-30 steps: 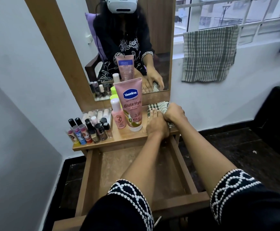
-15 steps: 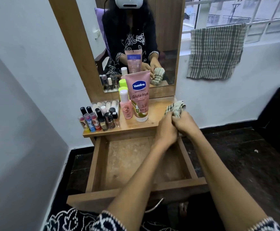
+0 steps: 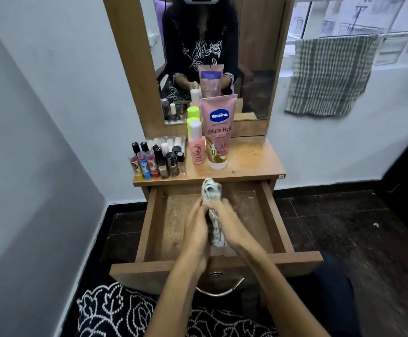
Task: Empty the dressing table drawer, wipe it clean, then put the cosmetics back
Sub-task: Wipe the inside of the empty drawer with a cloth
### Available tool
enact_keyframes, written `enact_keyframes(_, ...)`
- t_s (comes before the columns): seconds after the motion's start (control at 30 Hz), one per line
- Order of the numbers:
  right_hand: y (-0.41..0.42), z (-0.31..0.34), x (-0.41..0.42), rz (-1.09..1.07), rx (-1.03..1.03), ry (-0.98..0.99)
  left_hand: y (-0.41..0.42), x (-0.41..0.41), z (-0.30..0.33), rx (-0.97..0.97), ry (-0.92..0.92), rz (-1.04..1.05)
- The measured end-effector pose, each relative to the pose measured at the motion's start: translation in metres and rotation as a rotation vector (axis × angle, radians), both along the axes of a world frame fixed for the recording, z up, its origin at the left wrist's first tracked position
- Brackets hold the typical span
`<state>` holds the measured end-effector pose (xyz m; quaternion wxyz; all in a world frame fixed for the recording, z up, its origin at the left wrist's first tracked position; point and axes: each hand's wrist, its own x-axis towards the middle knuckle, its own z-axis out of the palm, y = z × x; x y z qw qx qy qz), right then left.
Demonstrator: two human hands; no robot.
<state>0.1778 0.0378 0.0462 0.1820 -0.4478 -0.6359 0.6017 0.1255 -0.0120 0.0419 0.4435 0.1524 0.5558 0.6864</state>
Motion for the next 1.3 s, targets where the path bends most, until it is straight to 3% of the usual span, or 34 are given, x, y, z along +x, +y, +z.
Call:
enact_keyframes(0.1, -0.011, -0.009, -0.024, 0.032, 0.156, -0.161, -0.014, -0.013, -0.005, -0.048, -0.003, 0.104)
enact_keyframes(0.33, -0.027, -0.019, -0.071, -0.048, 0.333, -0.015, -0.022, -0.056, -0.005, -0.117, -0.079, 0.22)
enact_keyframes(0.43, -0.023, -0.021, -0.083, -0.058, 0.366, -0.081, -0.018, -0.073, -0.007, -0.19, -0.069, 0.311)
enact_keyframes(0.5, -0.015, -0.023, -0.089, -0.034, 0.319, -0.114, -0.017, -0.082, -0.008, -0.286, 0.091, 0.367)
enact_keyframes(0.63, 0.004, -0.024, -0.097, 0.014, 0.416, -0.302, -0.024, -0.094, -0.004, -0.558, 0.666, 0.455)
enact_keyframes(0.73, 0.016, -0.027, -0.102, -0.071, 0.443, -0.46, -0.031, -0.111, -0.009, -0.557, 0.918, 0.432)
enact_keyframes(0.93, 0.031, -0.053, -0.123, -0.02, 0.614, -0.712, -0.034, -0.123, -0.03, -0.566, 0.976, 0.079)
enact_keyframes(1.13, 0.027, -0.065, -0.152, 0.089, 0.689, -0.672, -0.03, -0.122, -0.037, -0.563, 0.946, 0.108)
enact_keyframes(1.3, 0.023, -0.06, -0.136, 0.401, 0.751, -0.677, -0.029, -0.124, -0.039, -0.556, 0.982, 0.113)
